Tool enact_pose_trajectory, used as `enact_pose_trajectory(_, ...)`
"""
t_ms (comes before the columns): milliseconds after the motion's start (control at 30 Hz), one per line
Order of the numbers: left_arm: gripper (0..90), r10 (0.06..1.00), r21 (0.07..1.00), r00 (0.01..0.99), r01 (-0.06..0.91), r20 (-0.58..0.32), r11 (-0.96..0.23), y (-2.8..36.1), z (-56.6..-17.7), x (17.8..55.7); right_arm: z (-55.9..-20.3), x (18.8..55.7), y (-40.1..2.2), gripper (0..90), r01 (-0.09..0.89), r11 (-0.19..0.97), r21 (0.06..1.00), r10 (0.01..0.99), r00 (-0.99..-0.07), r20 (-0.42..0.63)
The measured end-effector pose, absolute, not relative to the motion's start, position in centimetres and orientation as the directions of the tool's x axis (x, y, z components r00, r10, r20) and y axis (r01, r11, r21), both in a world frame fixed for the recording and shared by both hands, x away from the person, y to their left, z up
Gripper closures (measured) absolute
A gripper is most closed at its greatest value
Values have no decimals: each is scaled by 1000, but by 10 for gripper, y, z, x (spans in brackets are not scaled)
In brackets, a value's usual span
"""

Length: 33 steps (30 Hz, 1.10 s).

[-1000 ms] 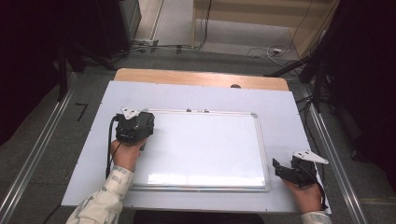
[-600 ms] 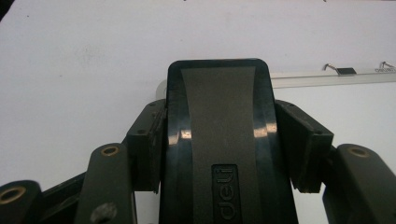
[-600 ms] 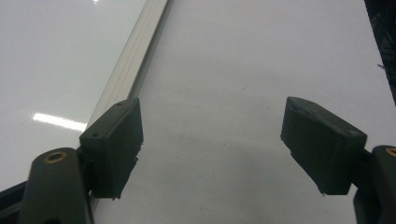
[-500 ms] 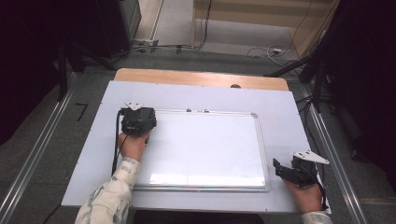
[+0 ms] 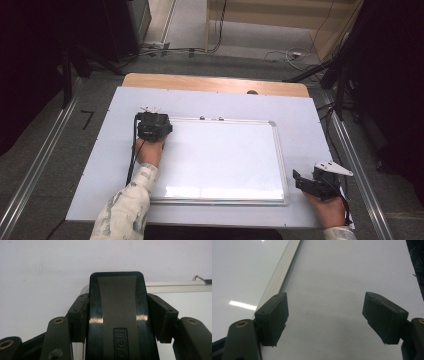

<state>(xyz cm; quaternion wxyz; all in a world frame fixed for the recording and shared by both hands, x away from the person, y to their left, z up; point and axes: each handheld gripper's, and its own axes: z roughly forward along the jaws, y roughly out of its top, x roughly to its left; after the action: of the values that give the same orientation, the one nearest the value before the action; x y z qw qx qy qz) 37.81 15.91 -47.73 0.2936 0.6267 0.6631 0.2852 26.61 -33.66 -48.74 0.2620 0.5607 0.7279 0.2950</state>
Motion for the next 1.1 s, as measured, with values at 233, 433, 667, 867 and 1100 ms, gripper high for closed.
enact_pose_trajectory(233, 410, 998, 732, -65, 679, -9, 51, 159, -482, 383, -487, 266, -337, 197, 660, 199, 724, 971, -233, -54)
enact_pose_trajectory(433, 407, 998, 723, -61, 690, 7, 37, 156, -488, 384, -487, 266, -337, 197, 660, 197, 726, 971, -231, -53)
enact_pose_trajectory(667, 379, 999, 731, -50, 681, -10, 42, 158, -486, 383, -487, 266, -337, 197, 660, 198, 725, 971, -232, -54)
enact_pose_trajectory(867, 313, 999, 748, -28, 663, -15, 30, 157, -480, 379, -487, 266, -337, 197, 659, 198, 725, 971, -231, -55)
enact_pose_trajectory(1100, 299, 999, 782, -2, 623, -36, 30, 158, -468, 370, -487, 266, -337, 197, 661, 197, 724, 972, -230, -54)
